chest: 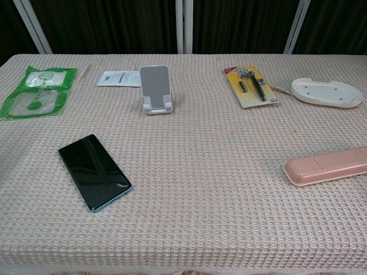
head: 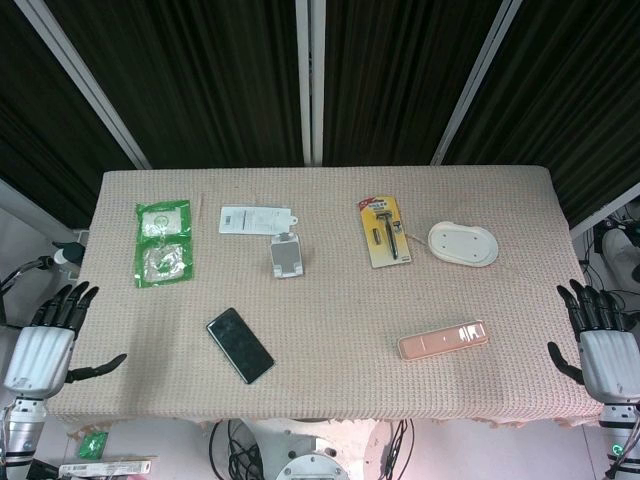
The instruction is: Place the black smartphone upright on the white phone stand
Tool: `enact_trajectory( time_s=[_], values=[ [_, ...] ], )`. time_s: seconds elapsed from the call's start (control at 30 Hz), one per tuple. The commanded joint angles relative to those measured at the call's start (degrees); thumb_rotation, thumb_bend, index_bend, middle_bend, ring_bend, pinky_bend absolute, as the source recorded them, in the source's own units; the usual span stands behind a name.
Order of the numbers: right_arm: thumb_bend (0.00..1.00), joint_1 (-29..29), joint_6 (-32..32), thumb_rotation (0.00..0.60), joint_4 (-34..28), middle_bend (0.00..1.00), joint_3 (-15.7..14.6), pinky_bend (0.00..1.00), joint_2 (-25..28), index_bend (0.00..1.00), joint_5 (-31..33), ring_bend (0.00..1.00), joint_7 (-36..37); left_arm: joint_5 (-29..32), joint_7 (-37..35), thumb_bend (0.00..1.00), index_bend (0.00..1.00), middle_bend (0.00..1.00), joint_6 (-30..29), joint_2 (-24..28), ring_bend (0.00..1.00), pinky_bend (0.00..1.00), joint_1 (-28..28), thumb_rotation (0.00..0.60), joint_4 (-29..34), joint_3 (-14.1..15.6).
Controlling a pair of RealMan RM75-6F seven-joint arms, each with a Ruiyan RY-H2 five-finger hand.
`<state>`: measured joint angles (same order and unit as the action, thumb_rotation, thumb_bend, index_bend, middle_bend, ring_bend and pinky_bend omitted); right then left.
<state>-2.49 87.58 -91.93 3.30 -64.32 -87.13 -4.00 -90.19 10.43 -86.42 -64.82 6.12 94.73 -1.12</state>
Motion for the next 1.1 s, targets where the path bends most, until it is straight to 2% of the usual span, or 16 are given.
enact_trajectory(
  time_s=[0.03,0.23,0.5,0.73,1.0,1.1],
  values=[
    [0.23,0.0,0.0,0.6,0.1,0.0,0.0,0.0,0.0,0.0,0.0,0.0,0.0,0.1,0.0,0.05,0.05,0.05,0.1,0.0,0.05,0.19,0.1,0.171,0.0,-0.1],
    [0.23,0.5,0.7,0.6,0.1,0.0,0.1,0.0,0.3,0.0,0.1,0.0,0.2,-0.3,0.0,0.05,0.05,0.05,0.7,-0.2,0.05,0.19,0.6,0.175,0.0,-0.1],
    [0.23,0.7,0.7,0.6,0.2,0.0,0.6,0.0,0.7,0.0,1.1,0.0,0.8,-3.9,1.9,0.05,0.05,0.05,3.3,1.3,0.05,0.2,3.3,0.247,0.7,0.3],
    [0.23,0.4,0.5,0.6,0.7,0.0,1.0,0.0,0.9,0.0,1.3,0.0,0.8,-11.1,5.5,0.05,0.05,0.05,10.0,2.7,0.05,0.2,10.3,0.348,2.8,0.2],
    [0.23,0.9,1.6,0.6,0.4,0.0,0.9,0.0,1.2,0.0,0.6,0.0,1.3,-16.9,9.0,0.05,0.05,0.05,23.0,-0.6,0.05,0.2,20.9,0.572,1.9,0.1],
    [0.23,1.2,1.8,0.6,0.5,0.0,0.7,0.0,1.2,0.0,0.5,0.0,1.3,-18.3,10.8,0.05,0.05,0.05,27.7,-2.2,0.05,0.2,24.3,0.599,1.5,0.3]
  ],
)
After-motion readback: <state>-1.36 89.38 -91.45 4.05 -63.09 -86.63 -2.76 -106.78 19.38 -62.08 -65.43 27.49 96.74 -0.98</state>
